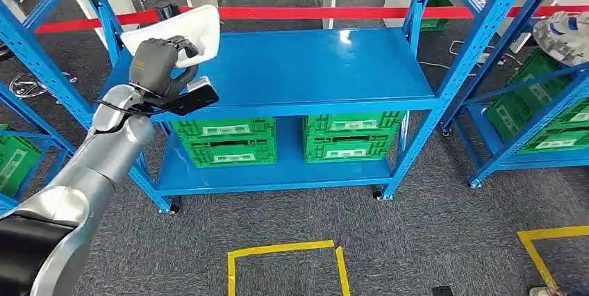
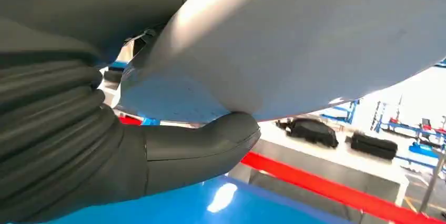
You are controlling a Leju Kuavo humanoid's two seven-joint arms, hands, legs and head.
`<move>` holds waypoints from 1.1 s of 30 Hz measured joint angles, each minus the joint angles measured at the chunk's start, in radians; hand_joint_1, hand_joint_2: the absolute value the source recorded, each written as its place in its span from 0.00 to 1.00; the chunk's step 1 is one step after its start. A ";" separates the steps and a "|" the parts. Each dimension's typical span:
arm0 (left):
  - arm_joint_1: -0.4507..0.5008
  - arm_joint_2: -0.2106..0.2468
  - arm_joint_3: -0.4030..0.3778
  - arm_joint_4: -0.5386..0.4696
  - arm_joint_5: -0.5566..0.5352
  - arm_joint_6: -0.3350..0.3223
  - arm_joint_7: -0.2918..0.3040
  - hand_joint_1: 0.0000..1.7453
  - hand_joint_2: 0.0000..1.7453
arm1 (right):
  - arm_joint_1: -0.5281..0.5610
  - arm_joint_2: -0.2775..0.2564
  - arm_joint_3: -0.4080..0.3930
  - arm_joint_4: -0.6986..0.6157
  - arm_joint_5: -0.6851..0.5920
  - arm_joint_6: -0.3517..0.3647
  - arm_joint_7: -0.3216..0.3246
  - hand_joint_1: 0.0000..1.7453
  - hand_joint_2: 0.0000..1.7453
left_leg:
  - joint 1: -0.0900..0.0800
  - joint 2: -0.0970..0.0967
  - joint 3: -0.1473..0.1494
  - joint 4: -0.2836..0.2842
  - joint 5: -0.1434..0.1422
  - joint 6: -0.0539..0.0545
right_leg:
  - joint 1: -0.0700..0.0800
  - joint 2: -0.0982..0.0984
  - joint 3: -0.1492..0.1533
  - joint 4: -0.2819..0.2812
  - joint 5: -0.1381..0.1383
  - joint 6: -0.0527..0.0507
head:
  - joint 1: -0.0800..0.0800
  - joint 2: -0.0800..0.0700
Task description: Take the parts from the cabinet and place them on the table.
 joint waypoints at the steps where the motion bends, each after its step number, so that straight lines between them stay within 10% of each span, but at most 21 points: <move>1: 0.000 0.000 0.000 0.003 0.001 0.001 -0.003 1.00 1.00 | -0.001 0.000 0.000 0.000 0.000 0.000 0.000 0.00 0.00 | -0.001 0.000 -0.019 0.003 0.012 -0.001 | 0.001 0.000 0.012 0.018 0.023 -0.001 | 0.001 0.000; 4: 0.000 0.000 0.000 0.007 0.003 0.004 -0.004 1.00 1.00 | -0.004 0.000 0.000 0.000 -0.002 -0.002 0.000 0.00 0.00 | -0.001 -0.001 -0.069 0.017 0.044 -0.009 | 0.003 0.000 0.157 -0.138 0.101 -0.009 | 0.001 0.000; 6: -0.003 -0.001 -0.001 0.007 0.007 0.006 -0.004 1.00 1.00 | -0.009 -0.002 -0.001 0.000 -0.006 -0.003 -0.001 0.00 0.00 | -0.004 0.000 -0.085 0.032 0.056 -0.022 | 0.012 0.002 0.259 -0.295 0.027 -0.024 | 0.000 0.000; 10: -0.010 -0.008 -0.003 0.011 0.008 0.007 0.001 1.00 1.00 | -0.008 0.000 -0.004 0.000 -0.015 -0.004 0.000 0.00 0.00 | -0.002 -0.002 -0.090 0.017 0.094 -0.045 | 0.006 -0.003 0.231 -0.297 0.064 -0.051 | 0.004 0.000; 14: -0.022 -0.010 -0.005 0.019 0.003 0.005 0.013 1.00 1.00 | -0.009 0.001 -0.009 0.000 -0.021 -0.004 0.002 0.00 0.00 | 0.009 -0.003 -0.144 0.231 -0.129 -0.071 | 0.006 -0.005 0.175 -0.298 0.120 -0.063 | -0.003 0.000; 16: -0.022 -0.012 -0.005 0.024 0.003 0.004 0.016 1.00 1.00 | -0.009 0.001 -0.010 0.000 -0.022 -0.005 0.001 0.00 0.00 | 0.010 -0.003 -0.143 0.329 -0.133 -0.076 | 0.006 -0.005 0.141 -0.296 0.146 -0.061 | -0.003 0.000; 19: -0.024 -0.015 -0.005 0.027 0.010 0.001 0.013 1.00 1.00 | -0.009 0.001 -0.010 0.000 -0.022 -0.004 -0.001 0.00 0.00 | 0.011 -0.003 -0.013 0.199 -0.054 -0.068 | 0.006 -0.005 0.097 -0.295 0.180 -0.053 | -0.003 0.000; 21: -0.031 -0.018 -0.005 0.023 0.012 -0.003 0.005 1.00 1.00 | -0.008 0.002 -0.010 0.000 -0.022 -0.003 -0.003 0.00 0.00 | 0.003 -0.005 0.127 0.010 -0.120 -0.052 | 0.009 -0.004 0.086 -0.293 0.198 -0.042 | -0.003 0.000; 25: -0.033 -0.018 -0.005 0.025 0.029 -0.022 -0.020 1.00 1.00 | -0.006 0.004 -0.010 0.000 -0.019 0.000 -0.002 0.00 0.00 | -0.004 -0.002 0.105 -0.012 -0.096 -0.014 | 0.002 -0.005 0.086 -0.316 0.235 -0.010 | -0.009 0.000; 30: -0.029 -0.022 -0.006 0.028 0.040 -0.028 -0.030 1.00 1.00 | -0.004 0.004 -0.011 0.000 -0.019 0.000 0.003 0.00 0.00 | -0.001 0.001 0.058 -0.011 -0.044 0.003 | -0.002 -0.002 -0.027 -0.019 0.038 0.007 | -0.001 0.000; 33: -0.021 -0.021 -0.006 0.032 0.039 -0.037 -0.034 1.00 1.00 | -0.003 0.004 -0.011 0.000 -0.019 0.000 0.011 0.00 0.00 | 0.000 0.001 0.028 0.004 -0.033 -0.004 | -0.004 -0.003 0.043 -0.071 0.063 0.009 | 0.000 0.000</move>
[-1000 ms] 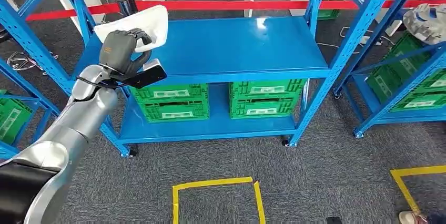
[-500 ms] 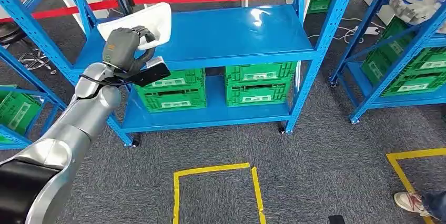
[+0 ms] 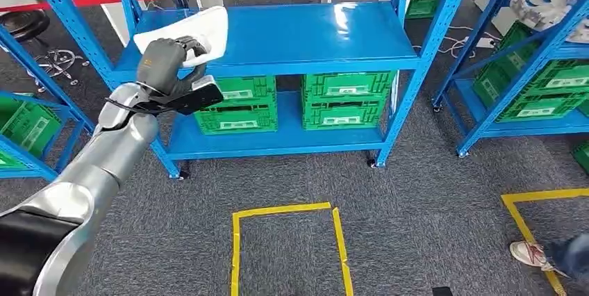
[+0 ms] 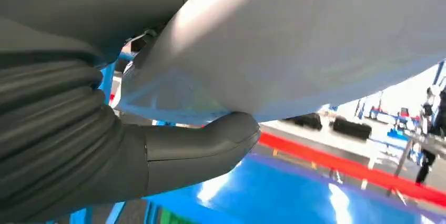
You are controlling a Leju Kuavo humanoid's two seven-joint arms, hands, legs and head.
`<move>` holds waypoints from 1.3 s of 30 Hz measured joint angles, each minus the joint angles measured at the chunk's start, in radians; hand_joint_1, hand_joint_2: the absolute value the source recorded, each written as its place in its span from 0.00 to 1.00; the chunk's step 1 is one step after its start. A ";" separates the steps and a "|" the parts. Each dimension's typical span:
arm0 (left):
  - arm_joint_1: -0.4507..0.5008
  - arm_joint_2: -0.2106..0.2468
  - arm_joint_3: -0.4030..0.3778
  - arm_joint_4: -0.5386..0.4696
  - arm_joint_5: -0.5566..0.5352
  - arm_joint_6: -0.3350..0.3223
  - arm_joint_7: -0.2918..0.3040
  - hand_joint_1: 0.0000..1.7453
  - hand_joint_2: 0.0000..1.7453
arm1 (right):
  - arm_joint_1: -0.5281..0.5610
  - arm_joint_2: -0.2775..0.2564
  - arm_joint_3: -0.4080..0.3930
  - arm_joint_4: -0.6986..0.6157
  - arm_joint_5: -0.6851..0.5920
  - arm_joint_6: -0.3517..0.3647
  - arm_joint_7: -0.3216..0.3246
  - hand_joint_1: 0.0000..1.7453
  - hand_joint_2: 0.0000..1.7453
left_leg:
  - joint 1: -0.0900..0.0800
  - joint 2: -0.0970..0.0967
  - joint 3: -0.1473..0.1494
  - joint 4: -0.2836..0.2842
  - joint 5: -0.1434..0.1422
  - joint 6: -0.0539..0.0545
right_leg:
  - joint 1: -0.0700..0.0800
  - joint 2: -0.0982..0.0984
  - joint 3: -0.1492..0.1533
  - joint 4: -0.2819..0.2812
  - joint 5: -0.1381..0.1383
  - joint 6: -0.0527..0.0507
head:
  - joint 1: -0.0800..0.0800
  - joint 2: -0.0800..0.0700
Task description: Take the parts from the cabinet and place them on the table.
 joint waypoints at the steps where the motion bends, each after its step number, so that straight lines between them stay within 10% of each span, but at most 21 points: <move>1: 0.000 0.000 0.000 0.000 0.000 -0.001 -0.002 1.00 1.00 | 0.000 0.000 0.000 0.000 0.000 -0.002 -0.001 0.00 0.00 | 0.002 0.000 -0.008 0.009 0.002 -0.003 | 0.000 0.000 0.064 -0.096 0.030 -0.001 | 0.000 0.000; 2: -0.003 0.000 0.000 0.000 0.000 -0.002 -0.003 1.00 1.00 | -0.001 0.000 0.000 0.000 0.000 -0.003 -0.001 0.00 0.00 | 0.003 0.001 -0.015 0.020 0.001 -0.006 | -0.001 0.000 0.127 -0.191 0.049 -0.003 | 0.000 0.000; 5: -0.005 0.004 0.000 0.000 0.002 -0.015 -0.006 1.00 1.00 | 0.000 0.000 0.000 0.000 0.003 -0.007 -0.007 0.00 0.00 | -0.005 0.000 -0.028 0.030 0.002 -0.022 | 0.005 0.004 0.124 -0.211 0.047 -0.027 | -0.002 0.000; 6: -0.006 0.006 0.000 0.000 0.003 -0.021 -0.006 1.00 1.00 | 0.000 0.002 0.000 0.000 0.005 -0.009 -0.010 0.00 0.00 | -0.006 -0.001 -0.029 0.028 0.002 -0.004 | 0.006 0.003 0.123 -0.212 0.049 -0.026 | -0.002 0.000; 10: -0.009 0.011 -0.001 -0.001 0.003 -0.038 -0.007 1.00 1.00 | 0.000 0.002 0.000 0.000 0.012 -0.018 -0.019 0.00 0.00 | -0.006 0.001 -0.026 0.016 0.012 -0.014 | 0.007 0.004 0.121 -0.212 0.055 -0.038 | -0.002 0.000; 22: -0.033 0.018 -0.023 -0.001 0.013 -0.107 -0.014 1.00 1.00 | -0.001 0.009 0.000 0.000 0.002 -0.039 -0.036 0.00 0.00 | 0.006 -0.005 -0.023 -0.009 0.039 -0.009 | 0.006 -0.002 0.119 -0.221 0.065 -0.020 | -0.002 0.000; 27: -0.037 0.016 -0.026 0.006 0.015 -0.115 -0.014 1.00 1.00 | 0.001 0.008 0.000 0.000 0.000 -0.039 -0.036 0.00 0.00 | 0.005 -0.029 -0.041 -0.009 0.052 -0.003 | 0.006 0.000 -0.005 0.061 -0.085 -0.007 | 0.003 0.000; 29: -0.034 0.016 -0.026 0.009 0.014 -0.117 -0.017 1.00 1.00 | 0.000 0.008 0.000 0.000 -0.002 -0.038 -0.039 0.00 0.00 | 0.007 -0.047 -0.051 0.003 0.053 -0.006 | 0.003 0.000 0.021 0.016 -0.043 -0.005 | 0.003 0.000; 31: -0.040 0.015 -0.028 0.009 0.013 -0.121 -0.021 1.00 1.00 | 0.000 0.008 0.000 0.000 -0.007 -0.038 -0.043 0.00 0.00 | 0.012 -0.067 -0.064 0.022 0.050 -0.016 | -0.005 0.022 0.118 -0.163 0.036 0.000 | 0.003 0.000; 33: -0.050 0.012 -0.033 0.008 0.022 -0.135 -0.026 1.00 1.00 | 0.001 0.010 0.000 0.000 -0.009 -0.037 -0.055 0.00 0.00 | 0.007 -0.087 -0.083 0.041 0.048 -0.032 | -0.004 0.087 0.128 -0.196 0.022 -0.006 | 0.006 0.000; 37: -0.054 0.005 -0.040 0.008 0.027 -0.144 -0.032 1.00 1.00 | -0.006 0.011 0.000 0.000 -0.009 -0.037 -0.072 0.00 0.00 | 0.011 -0.126 -0.098 0.029 0.066 -0.057 | -0.008 0.037 0.124 -0.190 0.032 -0.048 | 0.002 0.000; 39: -0.059 0.005 -0.042 0.008 0.027 -0.144 -0.031 1.00 1.00 | -0.007 0.008 0.000 0.000 -0.009 -0.037 -0.073 0.00 0.00 | 0.005 -0.051 -0.123 0.089 0.017 -0.062 | -0.005 0.018 0.124 -0.196 0.037 -0.060 | -0.016 0.000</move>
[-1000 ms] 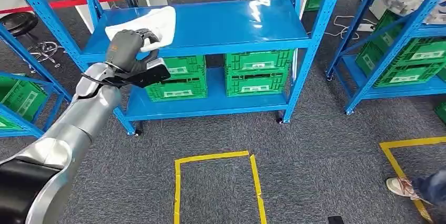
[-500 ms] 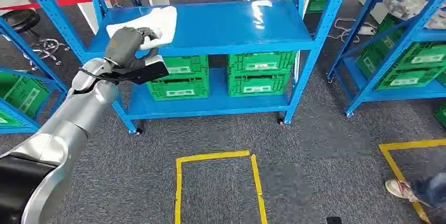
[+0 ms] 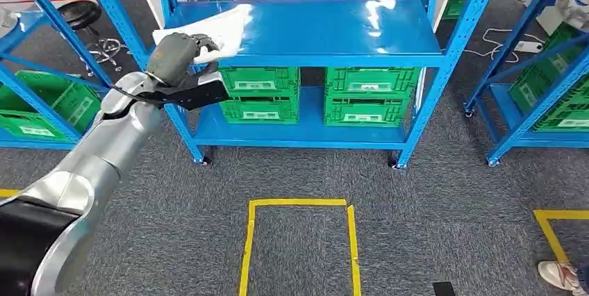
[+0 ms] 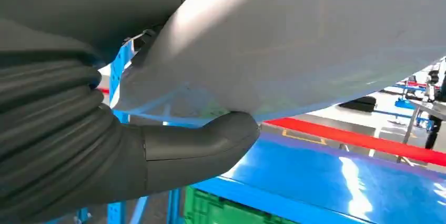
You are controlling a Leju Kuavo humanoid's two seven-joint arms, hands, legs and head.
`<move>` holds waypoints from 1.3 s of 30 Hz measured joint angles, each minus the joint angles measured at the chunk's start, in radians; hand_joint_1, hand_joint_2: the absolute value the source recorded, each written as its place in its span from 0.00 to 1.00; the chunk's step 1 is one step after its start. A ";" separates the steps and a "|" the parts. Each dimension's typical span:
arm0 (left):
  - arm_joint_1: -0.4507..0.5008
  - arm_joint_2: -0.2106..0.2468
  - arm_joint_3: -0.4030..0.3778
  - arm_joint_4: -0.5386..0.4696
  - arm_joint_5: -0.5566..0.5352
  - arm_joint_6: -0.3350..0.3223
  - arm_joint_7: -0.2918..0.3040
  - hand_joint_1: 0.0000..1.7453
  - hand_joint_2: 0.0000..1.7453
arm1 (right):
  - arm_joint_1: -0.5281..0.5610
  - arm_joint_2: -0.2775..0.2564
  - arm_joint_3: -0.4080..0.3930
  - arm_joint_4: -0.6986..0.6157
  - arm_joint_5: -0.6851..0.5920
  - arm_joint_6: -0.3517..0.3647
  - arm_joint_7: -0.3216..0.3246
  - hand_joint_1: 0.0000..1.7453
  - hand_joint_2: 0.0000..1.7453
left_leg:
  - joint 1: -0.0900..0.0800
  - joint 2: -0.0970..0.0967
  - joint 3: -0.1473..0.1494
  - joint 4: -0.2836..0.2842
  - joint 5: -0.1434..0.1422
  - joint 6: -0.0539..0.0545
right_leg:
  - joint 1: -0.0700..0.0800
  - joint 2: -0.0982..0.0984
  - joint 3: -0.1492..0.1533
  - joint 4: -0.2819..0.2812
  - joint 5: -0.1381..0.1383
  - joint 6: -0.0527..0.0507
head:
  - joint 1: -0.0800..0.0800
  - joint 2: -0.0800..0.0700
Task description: Take the parts from the cabinet and place them on the table.
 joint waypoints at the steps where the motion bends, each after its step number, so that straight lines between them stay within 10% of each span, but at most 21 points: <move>1: -0.002 -0.002 0.000 0.000 0.000 0.000 0.001 1.00 1.00 | 0.004 0.000 0.000 0.000 0.000 0.000 0.000 0.00 0.00 | 0.003 0.026 -0.034 0.081 -0.045 -0.004 | 0.003 -0.013 -0.001 -0.001 0.002 -0.003 | 0.002 0.000; 4: 0.004 -0.003 -0.001 0.003 0.001 0.000 0.001 1.00 1.00 | 0.007 0.000 0.000 0.000 0.000 0.000 0.001 0.00 0.00 | 0.003 0.042 -0.096 0.249 -0.108 -0.005 | 0.008 -0.051 -0.005 0.000 0.003 -0.004 | 0.002 0.000; 7: 0.001 -0.003 -0.001 0.003 0.002 -0.002 0.000 1.00 1.00 | 0.005 0.000 0.000 0.000 0.001 -0.002 0.001 0.00 0.00 | -0.001 0.055 0.024 0.066 -0.026 0.015 | 0.015 -0.089 -0.004 -0.001 0.003 -0.004 | 0.001 0.000; 9: -0.006 -0.009 -0.001 -0.003 0.002 -0.002 0.001 1.00 1.00 | 0.003 0.000 0.000 0.000 0.002 -0.002 0.001 0.00 0.00 | -0.028 0.146 0.092 -0.057 -0.025 0.044 | 0.022 -0.114 -0.002 0.000 0.002 0.000 | 0.003 0.000; 13: -0.008 -0.020 -0.004 -0.005 0.000 -0.003 0.017 1.00 1.00 | 0.000 -0.003 0.000 0.000 -0.002 0.000 0.000 0.00 0.00 | -0.025 0.089 0.091 -0.074 -0.002 0.058 | 0.023 -0.163 0.010 -0.014 0.006 0.023 | 0.002 0.000; 16: -0.010 -0.046 -0.015 -0.007 -0.008 0.007 0.039 1.00 1.00 | 0.005 -0.013 -0.001 -0.001 -0.007 -0.002 0.008 0.00 0.00 | -0.013 0.056 0.095 -0.090 0.015 0.072 | 0.015 -0.040 -0.041 0.100 -0.071 0.037 | 0.004 0.000; 19: 0.003 -0.079 -0.025 -0.006 -0.018 0.012 0.051 1.00 1.00 | 0.011 -0.023 -0.002 -0.001 -0.004 -0.014 0.022 0.00 0.00 | -0.013 0.007 0.087 -0.085 0.017 0.074 | 0.016 -0.020 -0.135 0.287 -0.131 0.041 | 0.005 0.000; 23: 0.010 -0.099 -0.025 -0.018 -0.032 0.038 0.073 1.00 1.00 | 0.011 -0.023 -0.002 -0.001 0.011 -0.021 0.052 0.00 0.00 | -0.008 -0.046 0.083 -0.066 0.012 0.065 | 0.006 0.015 -0.013 0.029 0.016 0.044 | 0.005 0.000; 24: 0.010 -0.103 -0.027 -0.022 -0.038 0.046 0.078 1.00 1.00 | 0.011 -0.023 -0.002 0.000 0.011 -0.025 0.060 0.00 0.00 | -0.011 -0.055 0.076 -0.060 0.010 0.057 | 0.002 0.061 0.002 0.001 -0.007 0.046 | 0.005 0.000; 28: 0.028 -0.101 -0.027 -0.036 -0.044 0.074 0.084 1.00 1.00 | 0.010 -0.023 -0.002 0.000 0.011 -0.043 0.063 0.00 0.00 | -0.007 -0.099 0.064 -0.067 0.023 0.030 | 0.010 0.017 0.005 -0.008 0.004 0.019 | 0.005 0.000; 31: 0.041 -0.087 -0.027 -0.042 -0.046 0.117 0.086 1.00 1.00 | 0.014 -0.019 -0.001 -0.001 0.038 -0.061 0.061 0.00 0.00 | -0.011 0.019 0.012 0.028 -0.036 0.015 | 0.007 -0.018 0.007 -0.016 0.009 -0.001 | -0.008 0.000; 34: 0.078 -0.056 -0.028 -0.041 -0.058 0.165 0.069 1.00 1.00 | 0.022 -0.017 0.006 -0.001 0.061 -0.069 0.052 0.00 0.00 | -0.002 0.038 -0.088 0.235 -0.111 0.005 | 0.008 -0.051 0.008 -0.016 0.007 -0.005 | -0.008 0.000; 37: 0.098 -0.011 -0.028 -0.039 -0.037 0.180 0.042 1.00 1.00 | 0.024 -0.014 0.013 -0.001 0.072 -0.075 0.008 0.00 0.00 | -0.002 0.049 -0.019 0.099 -0.025 0.012 | 0.012 -0.088 0.009 -0.016 0.005 -0.005 | -0.008 0.000; 39: 0.096 0.020 -0.028 -0.037 -0.011 0.197 -0.008 1.00 1.00 | 0.024 -0.010 0.020 -0.001 0.074 -0.084 -0.005 0.00 0.00 | -0.018 0.139 0.068 -0.068 0.009 0.028 | 0.016 -0.110 0.015 -0.017 0.000 -0.001 | -0.008 0.000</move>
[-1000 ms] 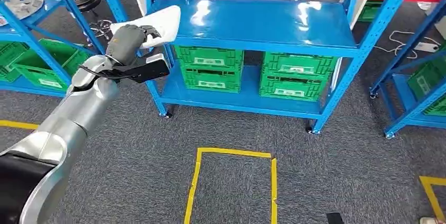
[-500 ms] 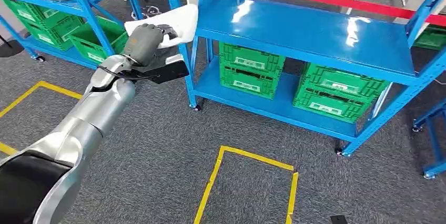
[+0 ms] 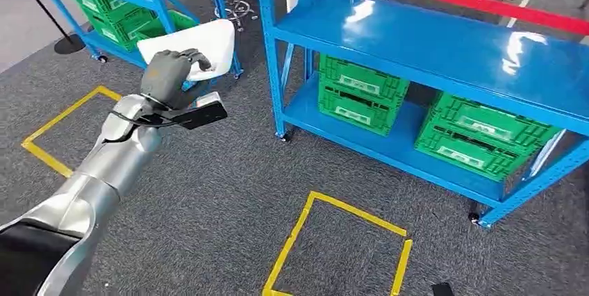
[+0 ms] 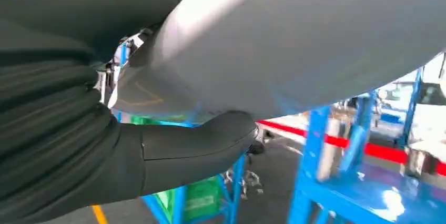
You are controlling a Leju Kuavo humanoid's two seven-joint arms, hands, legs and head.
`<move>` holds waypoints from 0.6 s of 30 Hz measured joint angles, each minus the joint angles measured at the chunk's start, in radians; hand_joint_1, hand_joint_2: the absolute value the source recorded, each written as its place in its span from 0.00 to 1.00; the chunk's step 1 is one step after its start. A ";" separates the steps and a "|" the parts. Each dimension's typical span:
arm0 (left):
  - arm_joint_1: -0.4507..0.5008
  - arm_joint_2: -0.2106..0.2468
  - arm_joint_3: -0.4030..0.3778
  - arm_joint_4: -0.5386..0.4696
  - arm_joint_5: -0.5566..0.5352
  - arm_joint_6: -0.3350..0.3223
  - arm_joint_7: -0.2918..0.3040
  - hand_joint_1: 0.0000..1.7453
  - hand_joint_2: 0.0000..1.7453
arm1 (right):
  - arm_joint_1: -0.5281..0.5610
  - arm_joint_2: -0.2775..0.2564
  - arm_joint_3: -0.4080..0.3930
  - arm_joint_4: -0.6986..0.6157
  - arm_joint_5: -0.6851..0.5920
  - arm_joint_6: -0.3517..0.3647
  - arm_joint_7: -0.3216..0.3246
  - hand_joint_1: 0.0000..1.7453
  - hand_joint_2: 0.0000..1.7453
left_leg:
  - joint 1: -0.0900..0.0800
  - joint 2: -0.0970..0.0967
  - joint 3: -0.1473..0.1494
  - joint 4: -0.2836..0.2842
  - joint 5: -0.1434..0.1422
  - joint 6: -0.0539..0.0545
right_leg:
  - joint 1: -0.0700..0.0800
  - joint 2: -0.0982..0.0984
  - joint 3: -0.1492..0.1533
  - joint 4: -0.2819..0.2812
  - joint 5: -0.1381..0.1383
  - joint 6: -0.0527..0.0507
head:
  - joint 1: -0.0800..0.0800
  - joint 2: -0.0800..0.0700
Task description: Take the parts from the cabinet and place them on the table.
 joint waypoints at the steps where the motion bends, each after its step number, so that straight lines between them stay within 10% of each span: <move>1: -0.001 0.008 0.000 0.002 0.005 0.002 -0.009 1.00 1.00 | 0.001 0.002 0.002 0.000 0.000 -0.002 -0.003 0.00 0.00 | -0.006 -0.007 0.009 -0.004 0.002 0.008 | 0.005 -0.012 0.000 0.000 -0.004 0.007 | 0.001 0.000; 5: 0.004 0.047 0.000 0.019 0.025 0.007 -0.026 1.00 1.00 | -0.002 0.008 0.009 0.000 0.000 -0.003 -0.013 0.00 0.00 | 0.005 -0.067 0.012 -0.022 0.018 0.030 | 0.005 -0.050 0.009 -0.006 -0.013 0.027 | 0.002 0.000; 7: -0.001 0.045 0.000 0.026 0.036 0.011 -0.034 1.00 1.00 | -0.002 0.009 0.010 0.000 -0.001 -0.005 -0.013 0.00 0.00 | 0.007 -0.089 0.014 -0.027 0.023 0.039 | -0.002 0.051 -0.018 0.070 -0.060 0.032 | -0.001 0.000; 9: -0.001 0.024 0.000 0.040 0.039 0.011 -0.032 1.00 1.00 | 0.002 0.009 0.010 0.000 -0.006 -0.010 -0.005 0.00 0.00 | 0.007 -0.122 0.013 -0.026 0.023 0.043 | -0.003 0.086 -0.094 0.224 -0.125 0.037 | 0.002 0.000; 11: -0.002 0.005 0.000 0.054 0.039 0.008 -0.020 1.00 1.00 | -0.001 0.009 0.010 0.000 -0.013 -0.014 -0.003 0.00 0.00 | 0.007 -0.155 0.012 -0.022 0.023 0.043 | -0.003 0.092 -0.144 0.301 -0.128 0.040 | 0.003 0.000; 14: -0.016 -0.015 0.000 0.064 0.044 0.009 -0.013 1.00 1.00 | -0.001 0.008 0.010 0.000 -0.023 -0.016 0.007 0.00 0.00 | 0.012 -0.198 0.011 -0.007 0.017 0.034 | -0.008 0.110 -0.057 0.093 0.000 0.041 | 0.003 0.000; 16: -0.028 -0.022 0.000 0.069 0.052 0.014 -0.013 1.00 1.00 | -0.001 0.008 0.010 0.000 -0.026 -0.014 0.014 0.00 0.00 | 0.009 -0.223 -0.002 0.008 0.010 0.020 | -0.009 0.179 -0.016 0.008 0.005 0.042 | 0.005 0.000; 18: -0.031 -0.025 0.000 0.072 0.056 0.016 -0.014 1.00 1.00 | -0.002 0.008 0.010 0.000 -0.027 -0.011 0.022 0.00 0.00 | 0.015 -0.242 -0.007 0.002 0.016 0.009 | -0.005 0.150 -0.017 0.008 0.008 0.027 | 0.004 0.000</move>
